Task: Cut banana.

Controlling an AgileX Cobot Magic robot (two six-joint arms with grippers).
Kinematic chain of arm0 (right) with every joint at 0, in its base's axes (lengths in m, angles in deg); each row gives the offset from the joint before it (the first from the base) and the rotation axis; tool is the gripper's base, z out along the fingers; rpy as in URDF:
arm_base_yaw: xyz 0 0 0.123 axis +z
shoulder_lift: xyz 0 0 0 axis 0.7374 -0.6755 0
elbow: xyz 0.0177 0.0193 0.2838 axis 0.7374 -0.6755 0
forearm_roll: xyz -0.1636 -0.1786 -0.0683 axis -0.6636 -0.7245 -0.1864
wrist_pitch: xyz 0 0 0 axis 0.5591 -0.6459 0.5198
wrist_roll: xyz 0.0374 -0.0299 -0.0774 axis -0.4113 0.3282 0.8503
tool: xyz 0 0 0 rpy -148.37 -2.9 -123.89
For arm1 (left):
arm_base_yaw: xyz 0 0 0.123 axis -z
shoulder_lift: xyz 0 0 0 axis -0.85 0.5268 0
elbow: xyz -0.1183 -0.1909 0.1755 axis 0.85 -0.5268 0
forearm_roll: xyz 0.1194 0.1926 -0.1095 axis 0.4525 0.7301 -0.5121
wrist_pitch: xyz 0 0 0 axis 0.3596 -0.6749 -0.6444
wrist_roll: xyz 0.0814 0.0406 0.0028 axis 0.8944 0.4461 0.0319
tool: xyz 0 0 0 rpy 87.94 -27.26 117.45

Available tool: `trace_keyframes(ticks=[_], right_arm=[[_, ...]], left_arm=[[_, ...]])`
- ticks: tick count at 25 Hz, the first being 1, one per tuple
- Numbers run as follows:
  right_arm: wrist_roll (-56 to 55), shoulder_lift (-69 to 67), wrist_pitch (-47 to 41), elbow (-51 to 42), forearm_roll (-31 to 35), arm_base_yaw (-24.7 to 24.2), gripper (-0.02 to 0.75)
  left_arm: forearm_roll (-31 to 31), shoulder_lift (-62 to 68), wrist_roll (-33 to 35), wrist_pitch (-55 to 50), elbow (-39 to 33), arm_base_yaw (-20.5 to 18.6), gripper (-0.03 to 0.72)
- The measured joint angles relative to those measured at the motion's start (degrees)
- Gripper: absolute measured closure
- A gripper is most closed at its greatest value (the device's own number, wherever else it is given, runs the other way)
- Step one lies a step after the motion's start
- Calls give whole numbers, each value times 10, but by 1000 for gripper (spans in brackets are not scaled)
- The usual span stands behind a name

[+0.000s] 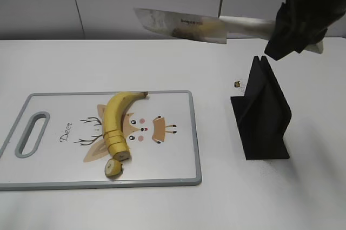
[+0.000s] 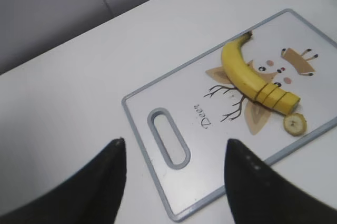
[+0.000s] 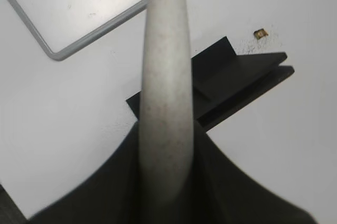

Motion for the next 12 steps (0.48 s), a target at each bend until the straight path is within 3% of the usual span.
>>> trace_keyframes(ticks=[7,12], right_arm=[[240,-59,1,37,63,0,577],[332,-104,2,58,110,0,577]], left_arm=[[-117,180,259,-17,90,1,86],[-129,318,352,-71,180,31,86]])
